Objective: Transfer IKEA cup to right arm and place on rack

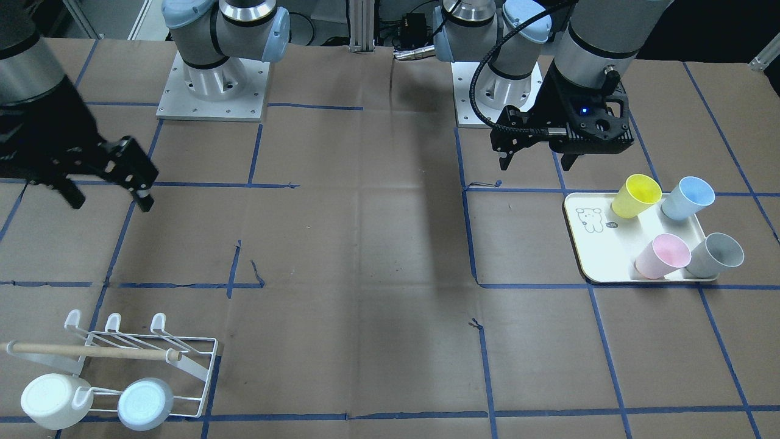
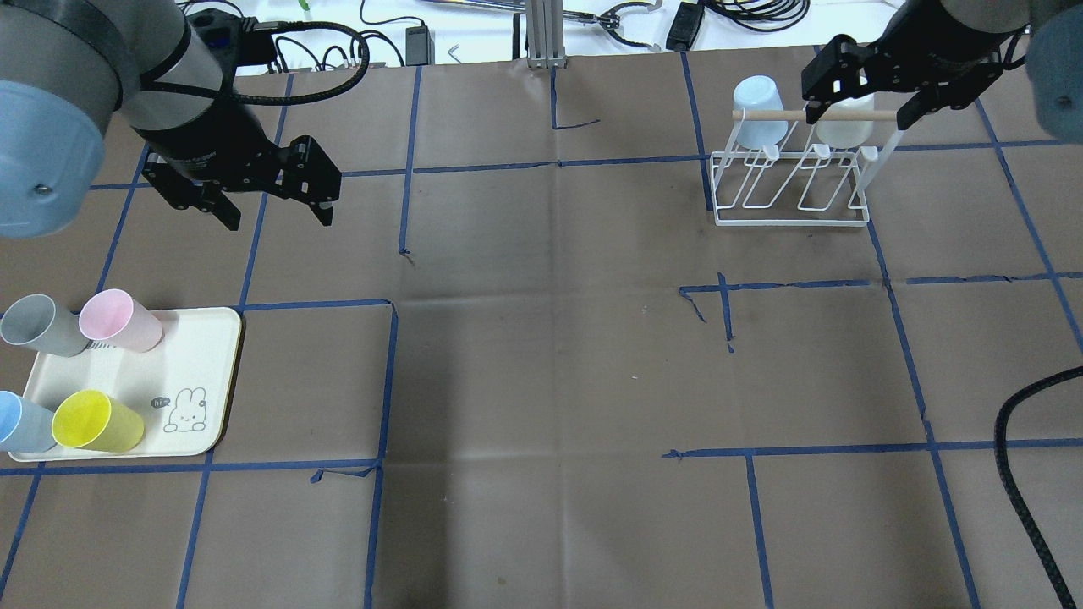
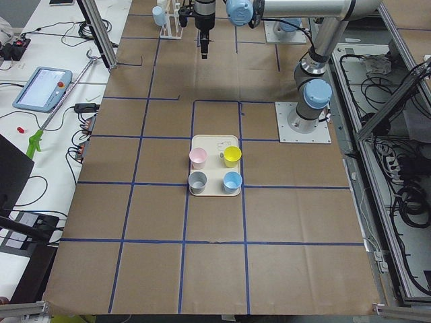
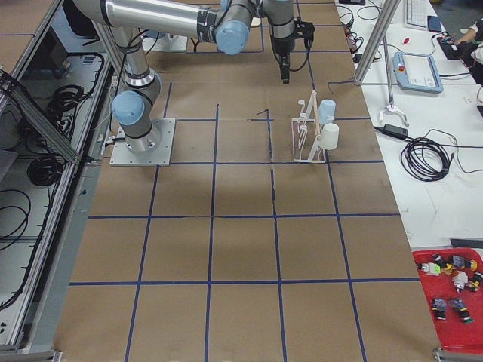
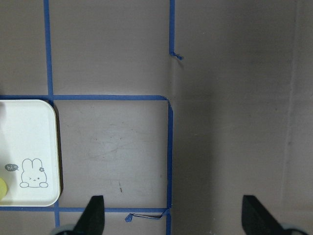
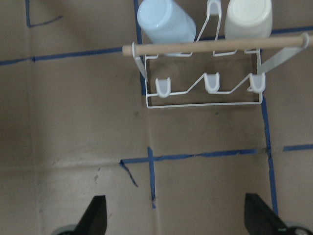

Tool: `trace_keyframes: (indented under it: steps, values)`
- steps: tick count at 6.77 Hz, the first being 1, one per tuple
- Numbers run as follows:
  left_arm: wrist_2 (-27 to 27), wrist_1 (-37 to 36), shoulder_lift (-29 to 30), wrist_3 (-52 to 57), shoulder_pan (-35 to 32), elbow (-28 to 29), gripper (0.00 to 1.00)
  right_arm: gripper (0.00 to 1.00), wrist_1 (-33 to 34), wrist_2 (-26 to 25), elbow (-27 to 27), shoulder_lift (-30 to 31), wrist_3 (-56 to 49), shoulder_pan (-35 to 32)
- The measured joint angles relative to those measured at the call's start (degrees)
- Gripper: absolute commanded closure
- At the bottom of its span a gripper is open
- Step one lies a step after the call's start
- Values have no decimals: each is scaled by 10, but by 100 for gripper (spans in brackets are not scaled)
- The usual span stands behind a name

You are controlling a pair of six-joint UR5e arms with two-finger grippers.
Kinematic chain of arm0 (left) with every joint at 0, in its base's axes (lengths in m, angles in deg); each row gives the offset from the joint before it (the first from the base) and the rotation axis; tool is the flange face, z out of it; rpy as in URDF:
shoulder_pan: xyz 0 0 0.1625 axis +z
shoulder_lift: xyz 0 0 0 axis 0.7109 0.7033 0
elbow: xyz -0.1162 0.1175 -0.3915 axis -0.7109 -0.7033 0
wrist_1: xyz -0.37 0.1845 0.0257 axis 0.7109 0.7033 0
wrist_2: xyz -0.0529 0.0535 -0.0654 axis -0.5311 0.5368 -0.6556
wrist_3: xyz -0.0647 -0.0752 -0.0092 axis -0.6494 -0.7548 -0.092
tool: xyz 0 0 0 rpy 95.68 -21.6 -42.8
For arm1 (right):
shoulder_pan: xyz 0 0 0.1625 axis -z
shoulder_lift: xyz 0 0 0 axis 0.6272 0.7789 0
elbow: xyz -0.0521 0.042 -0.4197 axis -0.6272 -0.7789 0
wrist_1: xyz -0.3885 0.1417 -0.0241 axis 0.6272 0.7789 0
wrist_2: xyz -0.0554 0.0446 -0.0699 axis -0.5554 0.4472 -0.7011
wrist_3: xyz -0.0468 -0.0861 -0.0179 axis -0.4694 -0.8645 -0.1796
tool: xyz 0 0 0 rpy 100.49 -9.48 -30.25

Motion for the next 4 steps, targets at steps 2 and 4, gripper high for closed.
trace_keyframes:
  steps: [2, 4]
  values:
    - [0, 0, 0, 0, 0, 0, 0, 0, -76, -20, 2, 29, 39, -54]
    - [1, -1, -1, 0, 0, 0, 0, 0, -90, -22, 2, 33, 63, -65]
